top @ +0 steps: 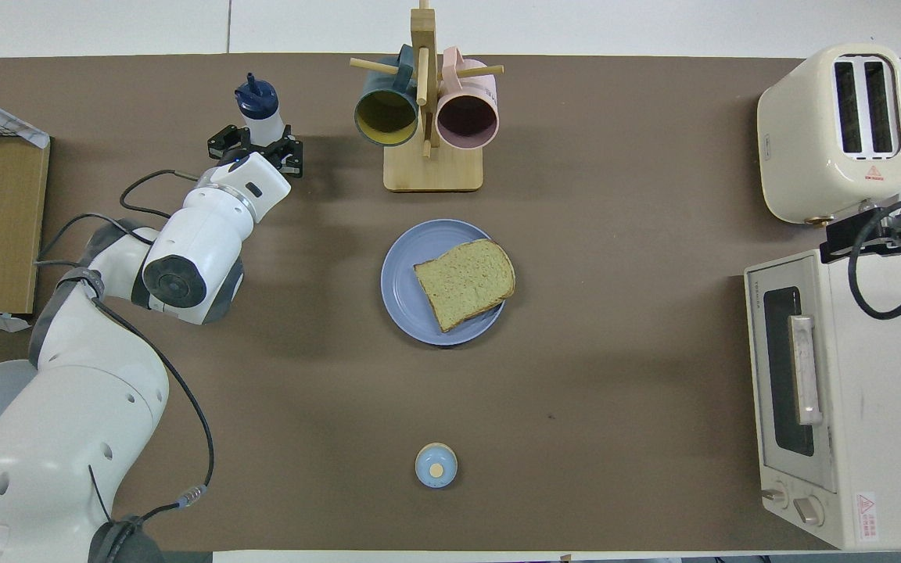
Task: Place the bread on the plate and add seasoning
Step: 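Set the bottle down upright and open the left gripper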
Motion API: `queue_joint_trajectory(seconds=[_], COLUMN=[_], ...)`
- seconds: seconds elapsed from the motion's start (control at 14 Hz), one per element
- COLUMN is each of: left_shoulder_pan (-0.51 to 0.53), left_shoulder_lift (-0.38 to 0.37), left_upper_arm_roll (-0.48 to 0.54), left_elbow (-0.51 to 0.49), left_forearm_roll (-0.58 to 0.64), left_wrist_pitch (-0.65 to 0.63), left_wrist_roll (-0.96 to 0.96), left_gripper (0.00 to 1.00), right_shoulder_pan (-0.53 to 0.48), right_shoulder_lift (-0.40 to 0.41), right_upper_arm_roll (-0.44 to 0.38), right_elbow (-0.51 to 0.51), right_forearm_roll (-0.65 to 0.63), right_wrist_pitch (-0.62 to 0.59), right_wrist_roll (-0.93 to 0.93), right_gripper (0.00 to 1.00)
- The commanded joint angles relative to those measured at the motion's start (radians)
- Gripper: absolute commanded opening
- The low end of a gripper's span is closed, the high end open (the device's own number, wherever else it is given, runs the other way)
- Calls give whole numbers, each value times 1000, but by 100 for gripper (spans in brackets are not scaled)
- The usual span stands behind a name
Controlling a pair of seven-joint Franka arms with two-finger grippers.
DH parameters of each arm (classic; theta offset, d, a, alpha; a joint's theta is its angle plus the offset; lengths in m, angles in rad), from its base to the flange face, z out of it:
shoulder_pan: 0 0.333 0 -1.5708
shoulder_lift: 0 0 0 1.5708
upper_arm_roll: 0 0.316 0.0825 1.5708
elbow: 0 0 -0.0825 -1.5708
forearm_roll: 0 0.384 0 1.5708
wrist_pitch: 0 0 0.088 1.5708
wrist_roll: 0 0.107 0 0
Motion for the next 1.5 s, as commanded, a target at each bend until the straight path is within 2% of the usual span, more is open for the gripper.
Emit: queue_joint_trajectory(seconds=[0.0, 0.14, 0.21, 0.36, 0.43, 1.21, 1.43], left_shoulder_pan=[13, 15, 15, 16, 18, 19, 15], left_shoulder_lift=[-10, -12, -16, -18, -18, -25, -38], left_upper_arm_roll=[-2, -2, -2, -3, -2, -3, -3], left_elbow=[-44, -49, -54, -64, -69, -87, -120], left_forearm_roll=[26, 26, 26, 26, 26, 26, 24], left_wrist_pitch=[12, 12, 12, 12, 12, 12, 12], left_wrist_roll=[-7, -7, -7, -8, -9, -10, -9], left_gripper=[29, 43, 55, 92, 100, 100, 100], right_shoulder_pan=[-11, -11, -11, -11, -11, -11, -11], right_shoulder_lift=[-11, -11, -11, -11, -11, -11, -11], right_upper_arm_roll=[7, 7, 9, 9, 7, 7, 7], right_elbow=[-12, -12, -12, -12, -12, -12, -12], right_forearm_roll=[0, 0, 0, 0, 0, 0, 0], right_wrist_pitch=[1, 1, 1, 1, 1, 1, 1], right_wrist_roll=[-23, -23, -23, -23, -23, -23, -23], right_gripper=[100, 100, 100, 100, 100, 100, 100])
